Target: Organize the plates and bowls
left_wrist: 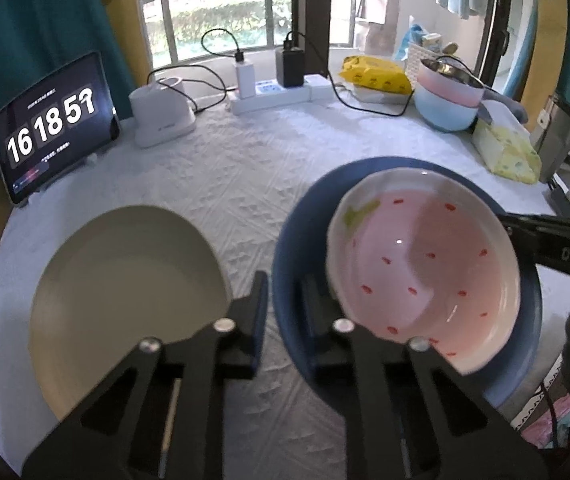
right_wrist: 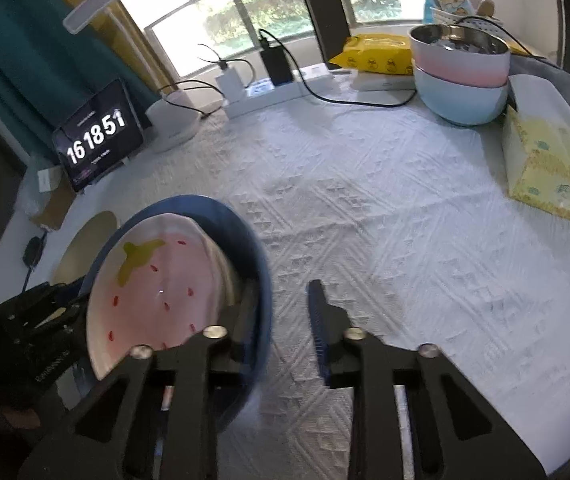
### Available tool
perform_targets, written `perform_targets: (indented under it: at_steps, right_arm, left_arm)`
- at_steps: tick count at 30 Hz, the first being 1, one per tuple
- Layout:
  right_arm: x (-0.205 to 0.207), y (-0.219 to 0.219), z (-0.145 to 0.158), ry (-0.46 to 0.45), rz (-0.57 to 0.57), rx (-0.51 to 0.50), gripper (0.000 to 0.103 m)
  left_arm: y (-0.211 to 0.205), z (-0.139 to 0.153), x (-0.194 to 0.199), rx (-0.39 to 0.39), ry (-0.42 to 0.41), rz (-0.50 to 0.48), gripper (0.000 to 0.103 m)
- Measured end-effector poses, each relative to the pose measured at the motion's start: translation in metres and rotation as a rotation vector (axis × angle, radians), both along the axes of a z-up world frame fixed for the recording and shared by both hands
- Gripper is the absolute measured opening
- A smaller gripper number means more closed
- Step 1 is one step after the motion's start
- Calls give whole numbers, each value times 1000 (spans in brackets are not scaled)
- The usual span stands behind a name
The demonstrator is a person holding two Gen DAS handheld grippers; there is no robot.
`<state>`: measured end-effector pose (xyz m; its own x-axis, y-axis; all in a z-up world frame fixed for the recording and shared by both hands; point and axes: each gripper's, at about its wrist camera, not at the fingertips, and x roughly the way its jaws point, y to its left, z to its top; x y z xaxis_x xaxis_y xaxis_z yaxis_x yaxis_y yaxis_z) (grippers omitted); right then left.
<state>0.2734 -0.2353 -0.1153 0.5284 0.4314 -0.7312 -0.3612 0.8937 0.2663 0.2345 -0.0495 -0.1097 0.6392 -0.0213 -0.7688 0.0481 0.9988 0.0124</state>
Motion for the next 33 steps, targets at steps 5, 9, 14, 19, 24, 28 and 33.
perform_targets:
  at_steps: [5, 9, 14, 19, 24, 28, 33]
  right_arm:
    - [-3, 2, 0, -10, -24, 16, 10]
    - [-6, 2, 0, -14, -38, 13, 10]
    - [-10, 0, 1, -12, -58, 29, 9]
    - [-11, -1, 5, -3, -69, 34, 9]
    - [-14, 0, 10, -13, -75, 29, 9]
    - [-15, 0, 18, -30, -77, 26, 9]
    - [-17, 3, 30, -50, -81, 27, 9]
  left_arm:
    - [3, 0, 0, -30, -9, 14, 10]
    - [2, 0, -1, -44, -18, 26, 9]
    - [5, 0, -2, -75, -21, 28, 8]
    - [5, 1, -3, -89, -11, 19, 8]
    - [6, 4, -5, -107, -16, 18, 8]
    - [8, 10, -7, -121, -32, 17, 8]
    - [12, 19, -9, -134, -51, 12, 8]
